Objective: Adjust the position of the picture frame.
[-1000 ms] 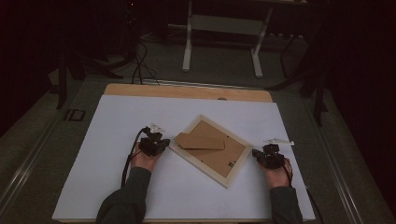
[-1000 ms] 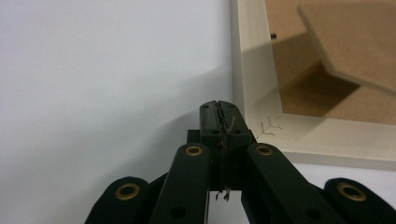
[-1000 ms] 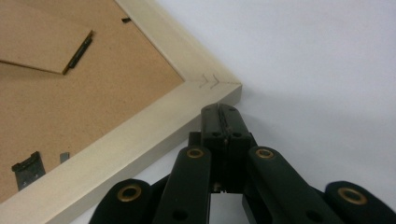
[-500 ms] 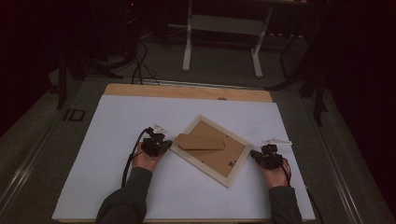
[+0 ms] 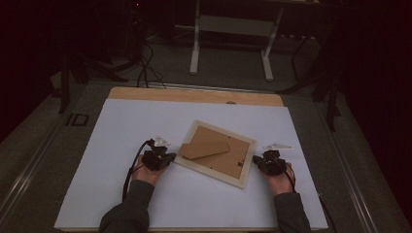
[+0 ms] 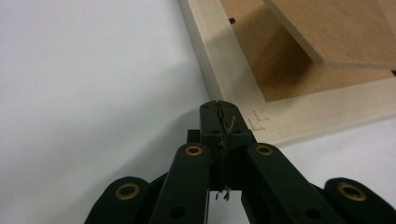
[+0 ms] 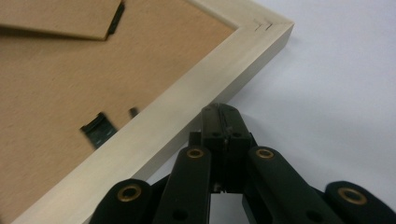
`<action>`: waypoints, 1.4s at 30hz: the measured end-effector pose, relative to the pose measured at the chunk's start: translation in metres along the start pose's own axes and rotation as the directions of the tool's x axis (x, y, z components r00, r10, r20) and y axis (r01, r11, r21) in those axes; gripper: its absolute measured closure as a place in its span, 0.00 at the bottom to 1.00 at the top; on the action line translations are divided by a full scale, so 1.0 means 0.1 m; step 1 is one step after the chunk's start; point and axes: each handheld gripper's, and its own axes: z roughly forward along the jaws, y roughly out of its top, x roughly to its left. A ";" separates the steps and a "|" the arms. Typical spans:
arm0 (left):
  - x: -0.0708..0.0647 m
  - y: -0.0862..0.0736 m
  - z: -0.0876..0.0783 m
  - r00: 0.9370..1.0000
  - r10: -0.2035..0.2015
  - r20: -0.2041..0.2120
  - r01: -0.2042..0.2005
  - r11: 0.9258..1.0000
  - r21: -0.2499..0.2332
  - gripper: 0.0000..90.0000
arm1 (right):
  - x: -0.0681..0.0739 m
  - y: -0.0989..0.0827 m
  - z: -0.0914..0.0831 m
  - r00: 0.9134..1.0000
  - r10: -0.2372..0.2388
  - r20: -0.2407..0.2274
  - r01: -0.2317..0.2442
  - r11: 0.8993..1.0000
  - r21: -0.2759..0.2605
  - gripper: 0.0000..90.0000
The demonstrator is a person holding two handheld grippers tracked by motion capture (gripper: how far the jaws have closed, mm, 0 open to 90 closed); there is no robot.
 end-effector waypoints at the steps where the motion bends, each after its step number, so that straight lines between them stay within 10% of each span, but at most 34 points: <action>1: 0.00 -0.02 -0.01 1.000 -0.002 -0.003 0.002 1.000 0.000 1.00 | 0.02 0.00 0.00 1.000 -0.006 -0.008 0.006 1.000 0.003 1.00; 42: 0.08 -0.12 -0.11 0.998 -0.024 -0.053 0.025 0.999 0.024 1.00 | 0.28 0.22 0.21 0.998 -0.065 -0.020 0.066 0.997 0.032 1.00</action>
